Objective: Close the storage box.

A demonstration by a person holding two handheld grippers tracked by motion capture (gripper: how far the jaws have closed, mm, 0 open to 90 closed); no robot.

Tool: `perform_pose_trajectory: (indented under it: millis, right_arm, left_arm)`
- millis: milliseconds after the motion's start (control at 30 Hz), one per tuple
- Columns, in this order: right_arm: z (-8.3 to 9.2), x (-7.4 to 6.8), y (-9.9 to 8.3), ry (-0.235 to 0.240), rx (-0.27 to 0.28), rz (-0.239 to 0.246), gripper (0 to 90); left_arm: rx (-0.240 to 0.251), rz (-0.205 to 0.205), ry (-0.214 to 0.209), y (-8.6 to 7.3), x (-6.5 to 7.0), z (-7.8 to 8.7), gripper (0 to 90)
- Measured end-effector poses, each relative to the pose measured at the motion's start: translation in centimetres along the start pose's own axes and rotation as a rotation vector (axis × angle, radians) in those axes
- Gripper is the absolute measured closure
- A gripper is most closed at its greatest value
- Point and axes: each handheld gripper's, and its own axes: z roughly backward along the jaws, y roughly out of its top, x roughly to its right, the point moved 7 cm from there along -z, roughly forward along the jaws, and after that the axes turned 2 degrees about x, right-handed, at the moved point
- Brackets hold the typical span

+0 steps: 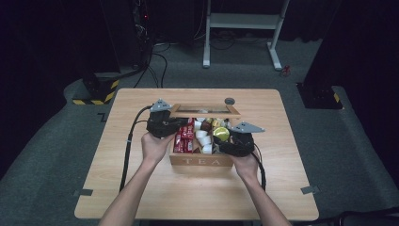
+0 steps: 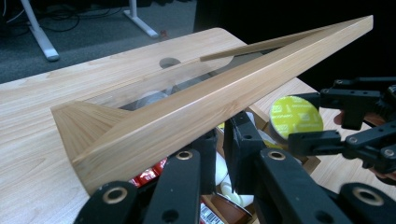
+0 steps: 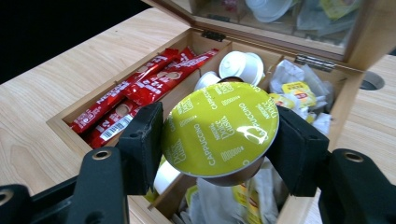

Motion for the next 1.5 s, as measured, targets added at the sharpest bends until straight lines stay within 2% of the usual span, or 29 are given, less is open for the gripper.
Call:
perform_pose_trajectory:
  millis: [433, 933, 1200, 1300, 1500]
  right_arm:
    - [2.2, 2.6, -0.5, -0.03, 0.043, -0.034, 39.6]
    - [4.1, 6.2, -2.8, -0.098, 0.044, -0.088, 39.5]
    - [4.2, 8.2, -5.3, -0.151, 0.004, -0.11, 39.5]
    - [4.2, 9.0, -6.3, -0.167, -0.012, -0.147, 39.5]
    - [4.0, 10.3, -8.0, -0.194, -0.045, -0.167, 39.5]
  left_arm:
    - [-0.008, -0.002, 0.005, -0.1, 0.0, 0.0, 83.8]
    - [-0.01, 0.003, 0.008, -0.2, -0.1, 0.0, 86.1]
    - [-0.009, 0.003, 0.006, -0.3, 0.0, 0.0, 86.2]
    - [-0.011, -0.001, 0.006, -0.4, 0.0, 0.0, 86.3]
    - [-0.009, 0.003, 0.004, -0.5, 0.0, 0.0, 86.5]
